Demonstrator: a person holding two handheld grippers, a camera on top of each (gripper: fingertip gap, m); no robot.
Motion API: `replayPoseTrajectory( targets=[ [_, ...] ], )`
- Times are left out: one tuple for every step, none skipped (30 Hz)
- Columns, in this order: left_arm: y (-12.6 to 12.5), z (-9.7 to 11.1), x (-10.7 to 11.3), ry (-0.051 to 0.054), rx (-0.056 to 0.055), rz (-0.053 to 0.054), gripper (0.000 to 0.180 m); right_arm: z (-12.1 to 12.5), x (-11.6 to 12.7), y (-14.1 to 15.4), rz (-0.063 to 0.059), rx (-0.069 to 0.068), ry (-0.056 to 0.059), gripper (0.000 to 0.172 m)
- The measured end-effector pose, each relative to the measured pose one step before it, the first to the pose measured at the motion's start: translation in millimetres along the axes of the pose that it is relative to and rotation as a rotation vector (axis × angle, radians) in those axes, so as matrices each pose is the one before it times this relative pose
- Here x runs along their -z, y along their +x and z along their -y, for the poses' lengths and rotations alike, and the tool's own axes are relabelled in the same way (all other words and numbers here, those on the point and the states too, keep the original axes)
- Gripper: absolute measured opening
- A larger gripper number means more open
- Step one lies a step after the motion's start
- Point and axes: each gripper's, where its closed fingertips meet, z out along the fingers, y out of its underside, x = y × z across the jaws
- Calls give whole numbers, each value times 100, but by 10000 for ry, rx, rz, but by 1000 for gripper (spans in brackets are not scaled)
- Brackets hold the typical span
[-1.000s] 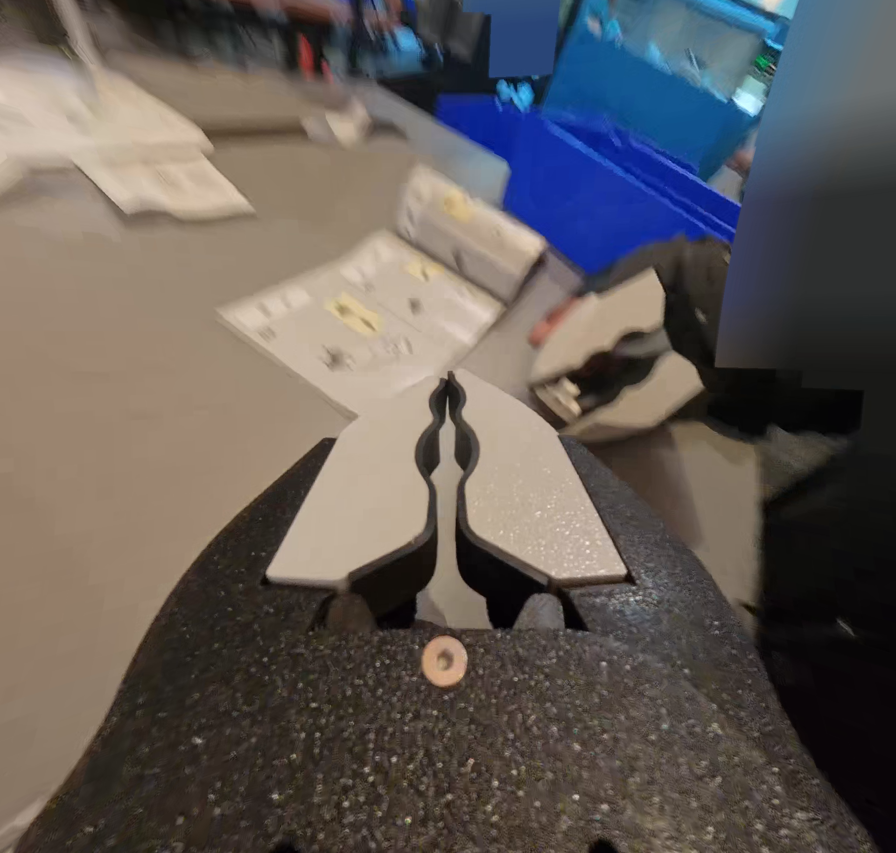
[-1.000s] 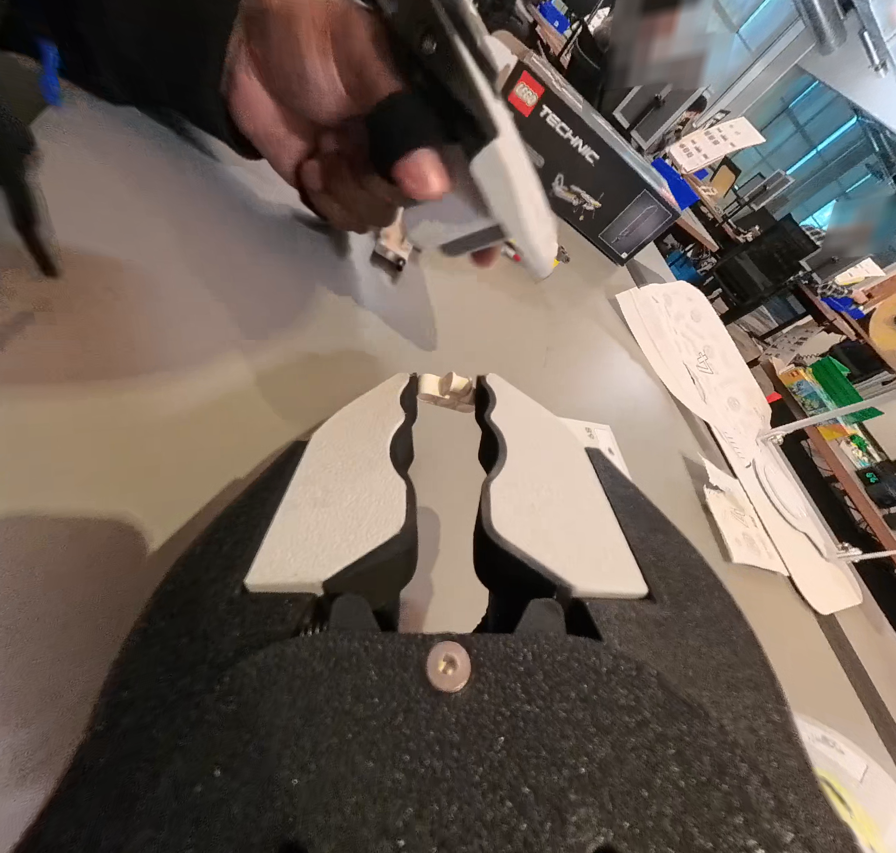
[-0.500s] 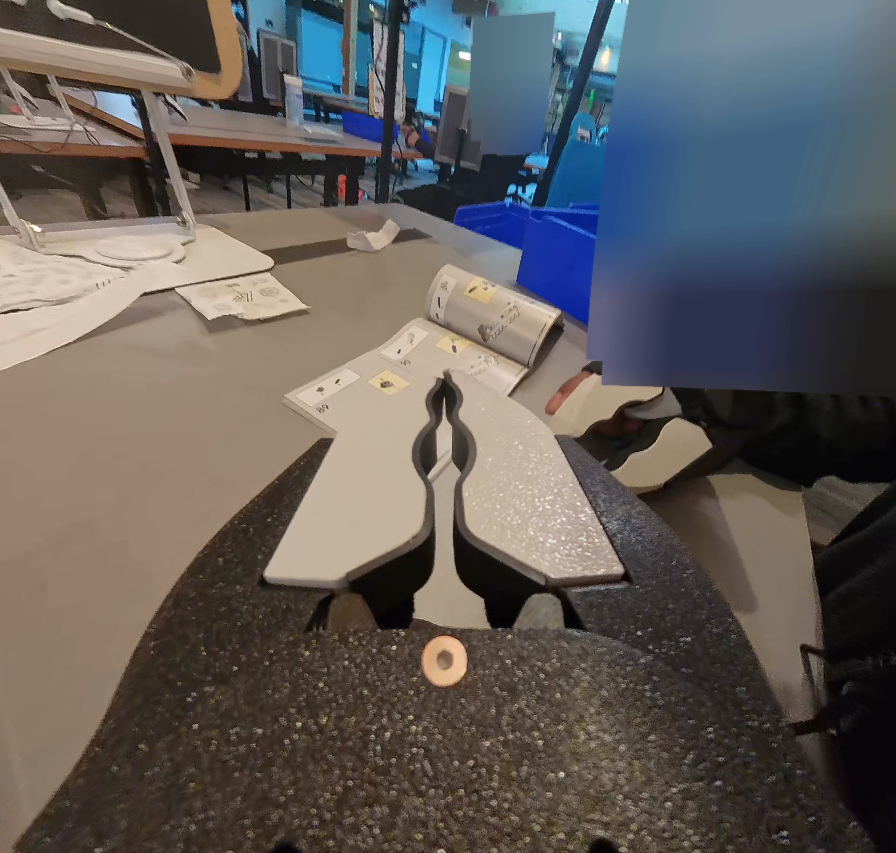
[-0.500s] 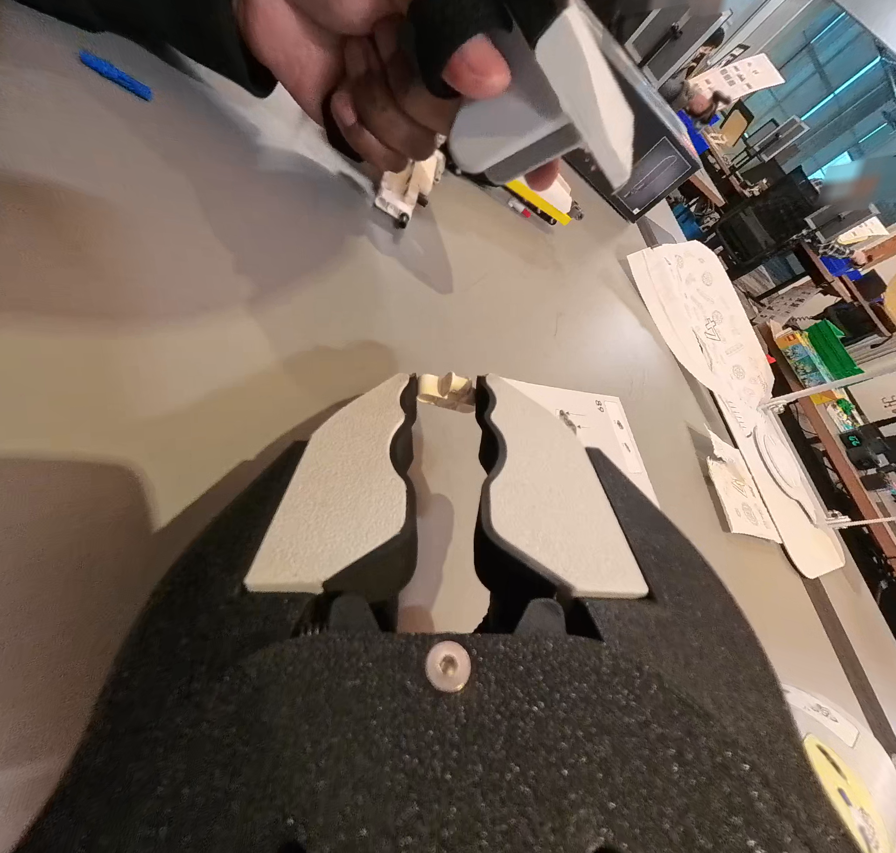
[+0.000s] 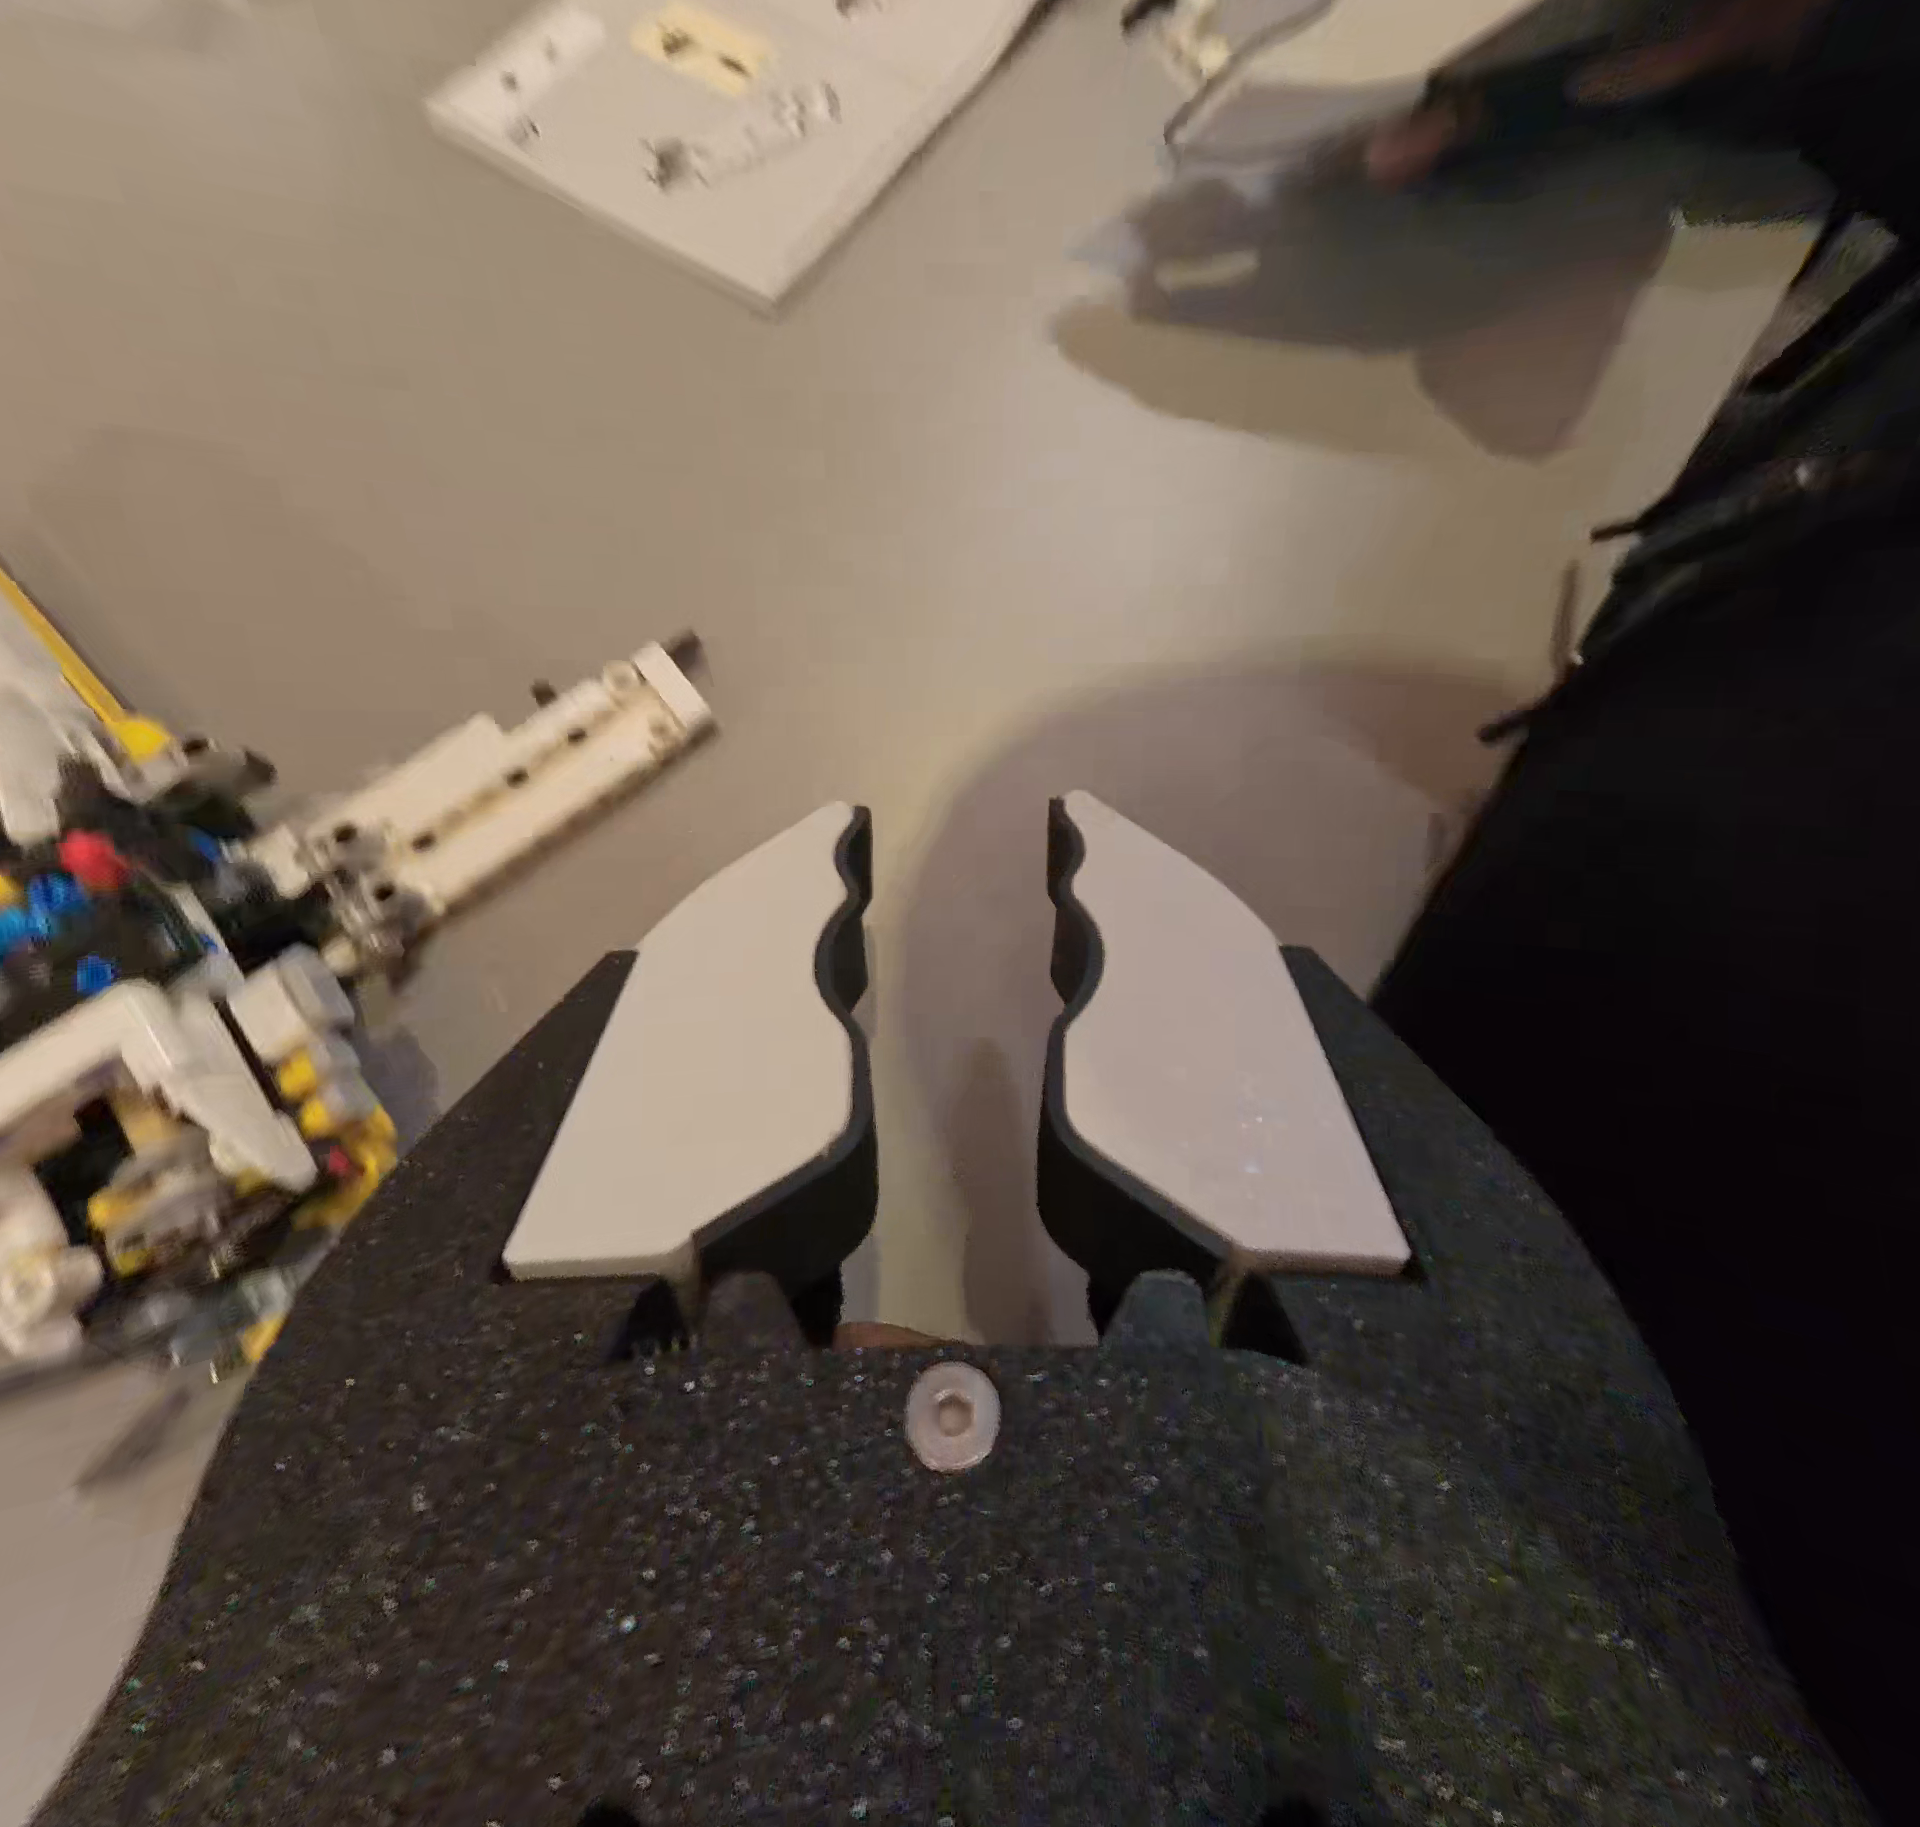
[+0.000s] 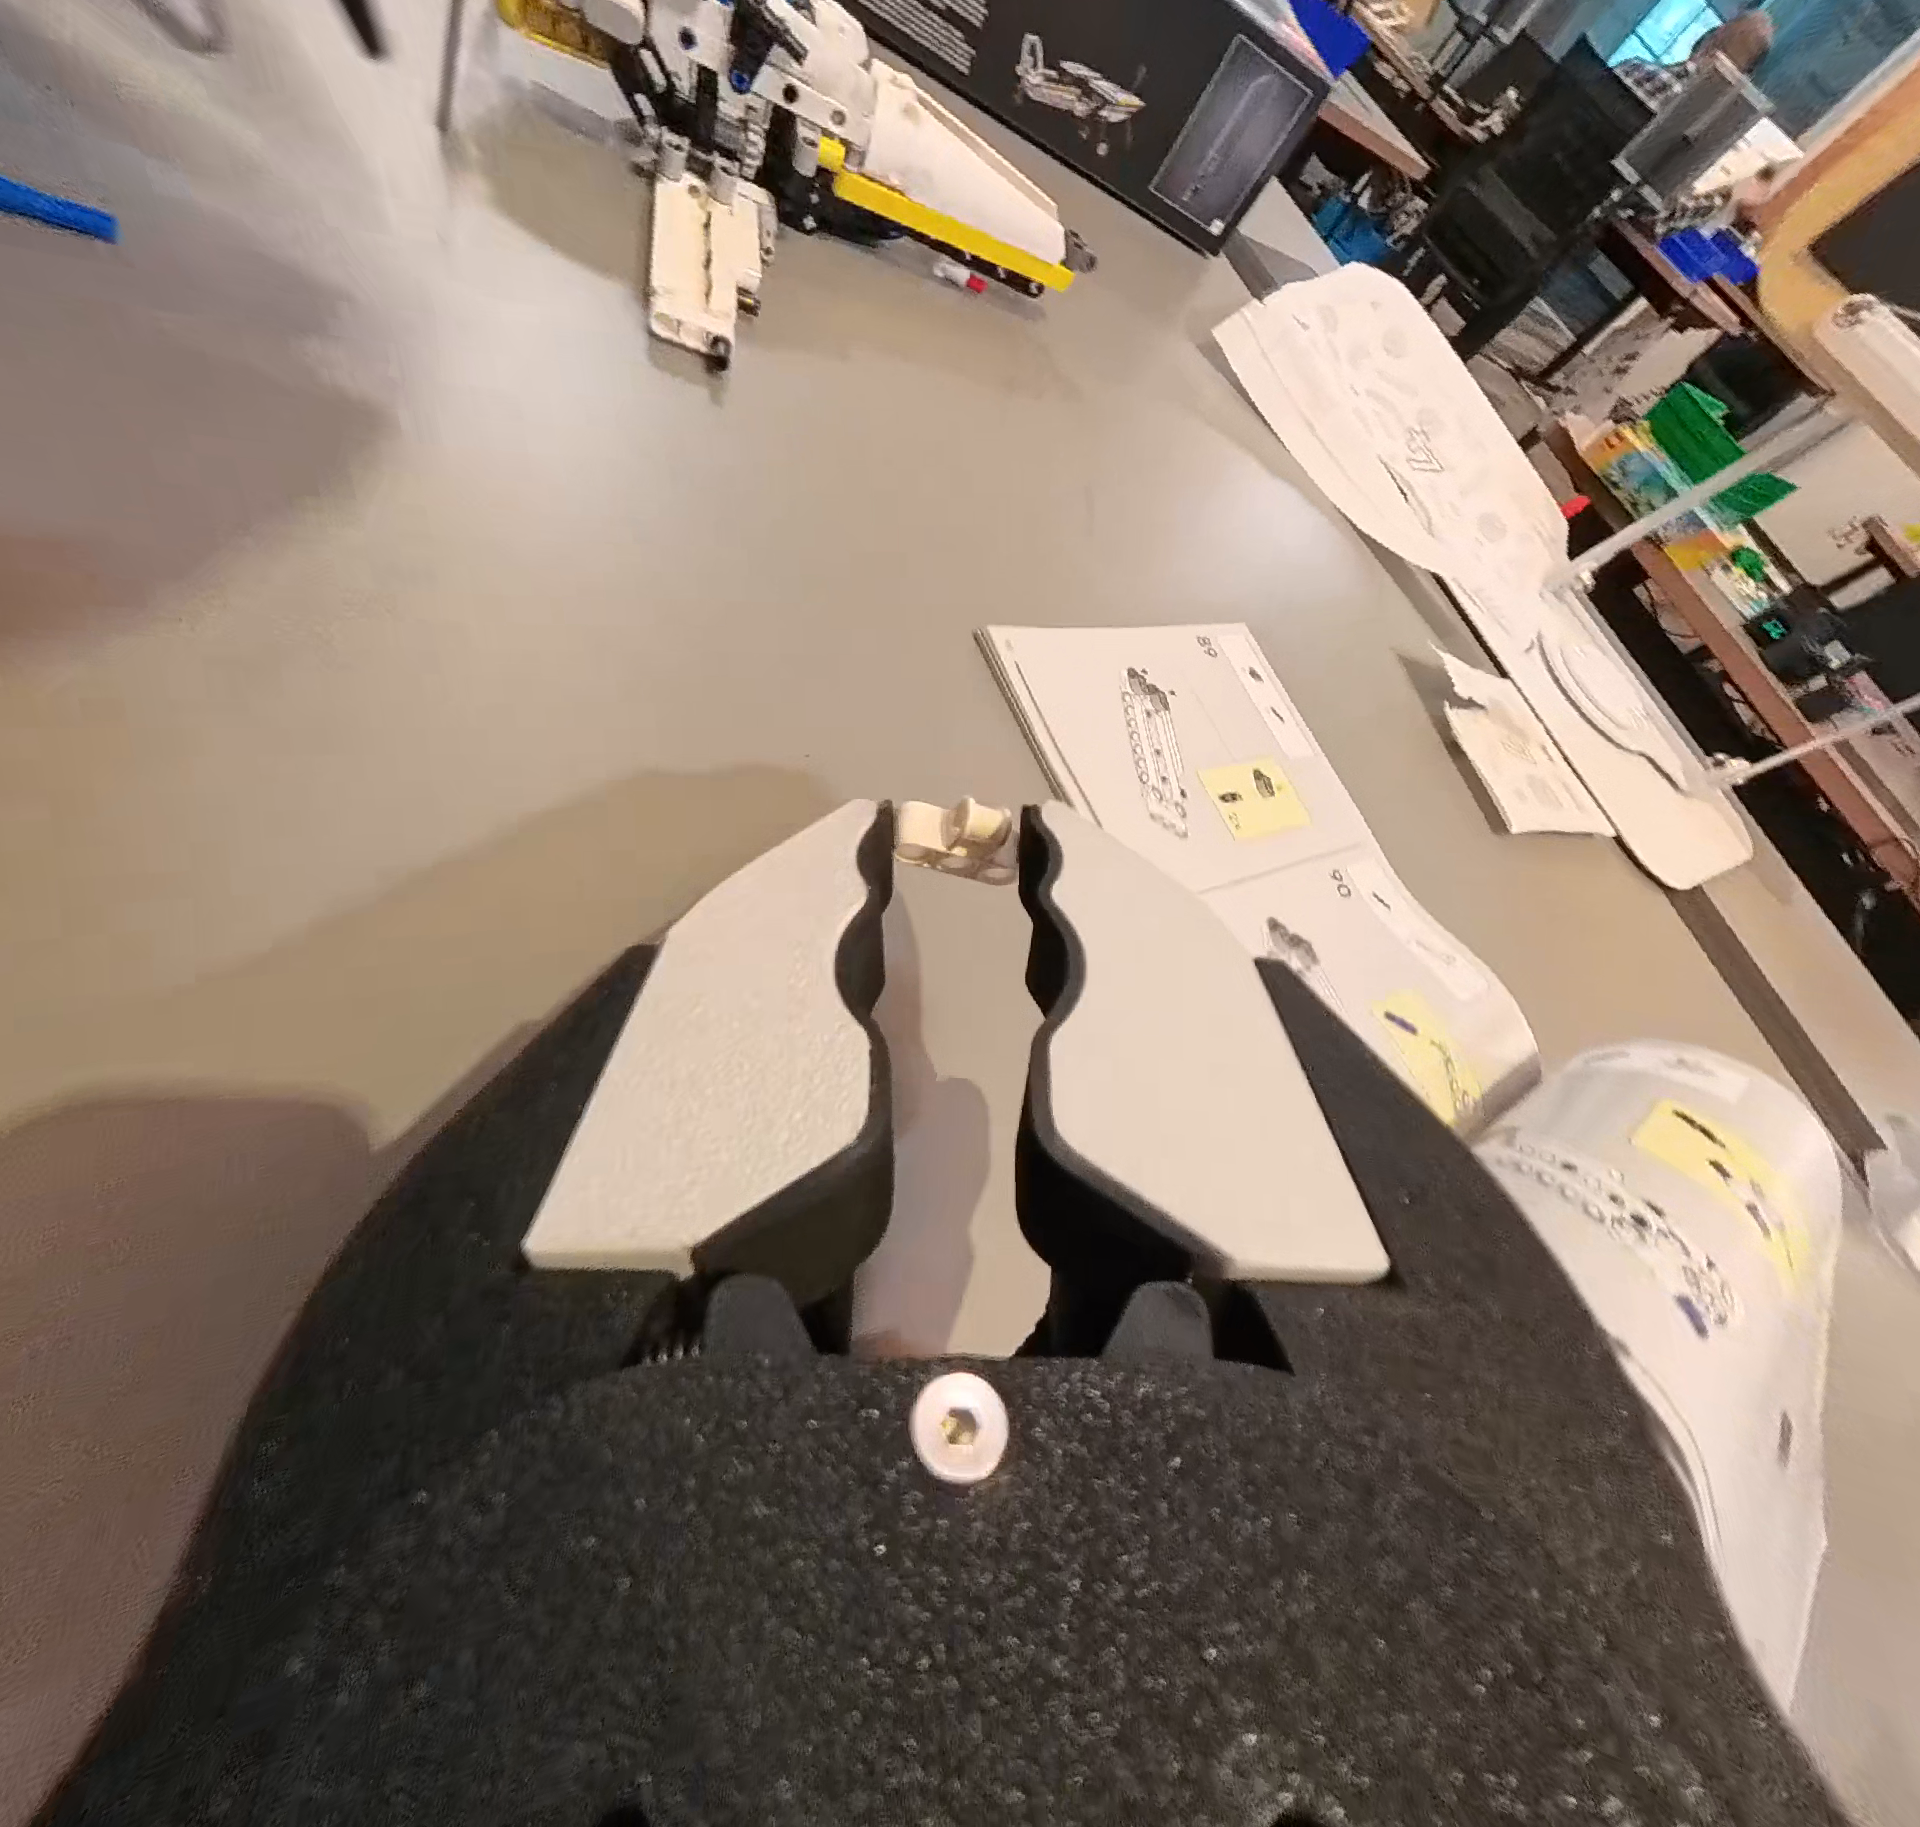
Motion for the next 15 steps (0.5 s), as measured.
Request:
replayPoseTrajectory(
  targets=[
    [544,-680,462,-258,69,48,33,-94,205,46,-110,-74,-42,23],
    [657,-604,219,-266,174,-73,32,-56,139,41,-91,-51,-24,23],
    [596,-551,38,-242,187,-69,31,10,99,16,-74,-29,1,23],
    [429,-521,-52,-199,149,23,30,23,53,0,-43,-25,3,23],
    [379,-480,-92,-167,146,34,28,40,36,-25,-16,-16,14,23],
    [293,-475,-96,-169,146,59,26,35,31,-37,-5,4,12,23],
    [227,-478,-92,-174,143,68,25,12,20,-55,6,18,1,23],
    [88,-466,-131,-208,146,113,25,45,43,-80,18,20,15,23],
    [55,-449,-158,-204,93,125,24,48,50,-106,32,15,18,23],
    [56,-339,-202,-157,88,118,23,19,50,-131,31,14,0,23],
    [99,-294,-252,-167,48,98,22,29,69,-120,22,29,0,23],
    [231,-195,-259,-113,-40,45,22,38,89,-116,6,33,-4,23],
    [204,227,-135,127,-20,68,20,48,156,-64,-27,25,-17,23],
    [167,138,-150,19,-10,52,18,86,222,-16,-59,12,0,23],
    [-116,123,-146,8,-65,216,9,163,315,18,-77,-23,30,23]
  ],
)
